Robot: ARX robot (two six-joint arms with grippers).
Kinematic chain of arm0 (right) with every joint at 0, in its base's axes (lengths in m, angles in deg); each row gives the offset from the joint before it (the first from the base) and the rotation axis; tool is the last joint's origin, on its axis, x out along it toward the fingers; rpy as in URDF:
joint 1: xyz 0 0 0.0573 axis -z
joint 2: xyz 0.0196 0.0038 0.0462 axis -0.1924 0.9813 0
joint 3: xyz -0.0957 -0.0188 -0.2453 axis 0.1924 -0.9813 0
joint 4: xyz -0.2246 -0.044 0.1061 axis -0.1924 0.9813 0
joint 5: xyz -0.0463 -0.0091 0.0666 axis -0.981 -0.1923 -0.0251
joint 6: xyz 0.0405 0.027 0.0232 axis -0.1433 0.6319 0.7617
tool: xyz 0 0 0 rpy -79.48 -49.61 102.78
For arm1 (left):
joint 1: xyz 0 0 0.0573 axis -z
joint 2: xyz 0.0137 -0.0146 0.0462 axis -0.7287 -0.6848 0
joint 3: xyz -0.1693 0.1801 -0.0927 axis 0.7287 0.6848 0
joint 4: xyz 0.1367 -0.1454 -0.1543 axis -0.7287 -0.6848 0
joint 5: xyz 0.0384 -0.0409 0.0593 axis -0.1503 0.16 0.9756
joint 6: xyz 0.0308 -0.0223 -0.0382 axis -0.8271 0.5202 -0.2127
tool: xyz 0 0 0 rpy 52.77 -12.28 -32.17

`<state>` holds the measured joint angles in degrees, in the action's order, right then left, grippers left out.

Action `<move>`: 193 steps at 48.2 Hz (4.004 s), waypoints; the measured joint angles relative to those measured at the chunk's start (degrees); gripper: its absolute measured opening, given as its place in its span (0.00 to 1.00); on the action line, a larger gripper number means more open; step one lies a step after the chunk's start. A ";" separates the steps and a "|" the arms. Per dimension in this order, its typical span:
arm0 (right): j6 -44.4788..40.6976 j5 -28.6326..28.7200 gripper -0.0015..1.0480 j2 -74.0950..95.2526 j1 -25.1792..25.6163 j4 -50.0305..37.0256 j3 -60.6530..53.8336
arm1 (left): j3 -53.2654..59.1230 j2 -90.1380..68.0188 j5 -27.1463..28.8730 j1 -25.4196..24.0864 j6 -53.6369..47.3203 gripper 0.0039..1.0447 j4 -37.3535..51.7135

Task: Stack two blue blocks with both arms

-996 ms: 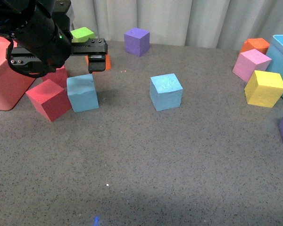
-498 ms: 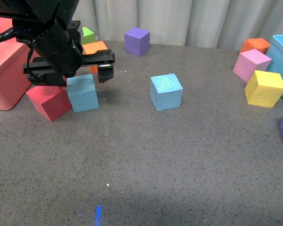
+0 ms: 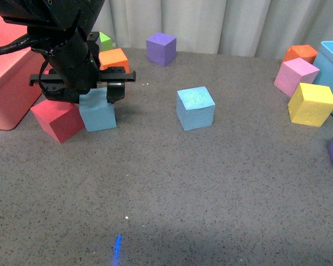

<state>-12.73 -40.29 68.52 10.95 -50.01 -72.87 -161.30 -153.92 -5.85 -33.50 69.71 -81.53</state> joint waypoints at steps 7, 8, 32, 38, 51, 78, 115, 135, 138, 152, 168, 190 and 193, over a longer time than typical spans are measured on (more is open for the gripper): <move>0.00 0.00 0.91 0.00 0.00 0.00 0.00 | 0.59 0.96 -0.81 1.01 -0.15 0.48 0.02; 0.00 0.00 0.91 0.00 0.00 0.00 0.00 | 0.76 1.29 -1.18 1.27 -0.13 0.47 0.04; 0.00 0.00 0.91 0.00 0.00 0.00 0.00 | -8.98 6.38 0.87 14.64 4.20 0.42 -6.78; 0.00 0.00 0.91 0.00 0.00 0.00 0.00 | -16.13 3.17 1.97 17.49 6.25 0.42 -10.84; 0.00 -0.02 0.91 0.00 0.00 0.00 0.00 | -25.20 -4.44 4.20 19.37 9.05 0.41 -16.68; 0.00 0.00 0.91 0.00 0.00 0.00 0.00 | -26.58 -5.60 5.03 19.80 9.33 0.74 -16.13; -0.02 0.04 0.91 0.00 0.00 0.00 0.00 | 52.61 36.85 11.34 6.12 -12.46 0.17 78.25; 0.00 0.02 0.91 0.00 0.00 0.00 0.00 | 75.19 52.83 2.34 -2.38 -13.27 0.03 83.12; 0.00 0.02 0.91 0.00 0.00 0.00 0.00 | 77.70 55.89 1.22 -3.74 -13.27 0.03 82.14; 0.00 0.00 0.91 0.00 0.00 0.00 0.00 | 84.30 70.62 -2.73 -7.45 -13.29 0.03 74.20; 0.00 0.00 0.91 0.00 0.00 0.00 0.00 | 87.95 87.84 -8.24 -13.05 -13.33 0.03 60.98; 0.00 0.00 0.91 0.00 0.00 0.00 0.00 | 88.15 103.80 -8.26 -13.09 -13.33 0.03 46.75; 0.00 0.00 0.91 0.00 0.00 0.00 0.00 | 88.17 106.27 -8.26 -13.11 -13.35 0.03 44.39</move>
<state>-12.73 -40.29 68.52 10.95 -50.01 -72.87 -73.13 -47.66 -14.11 -46.61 56.35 -37.14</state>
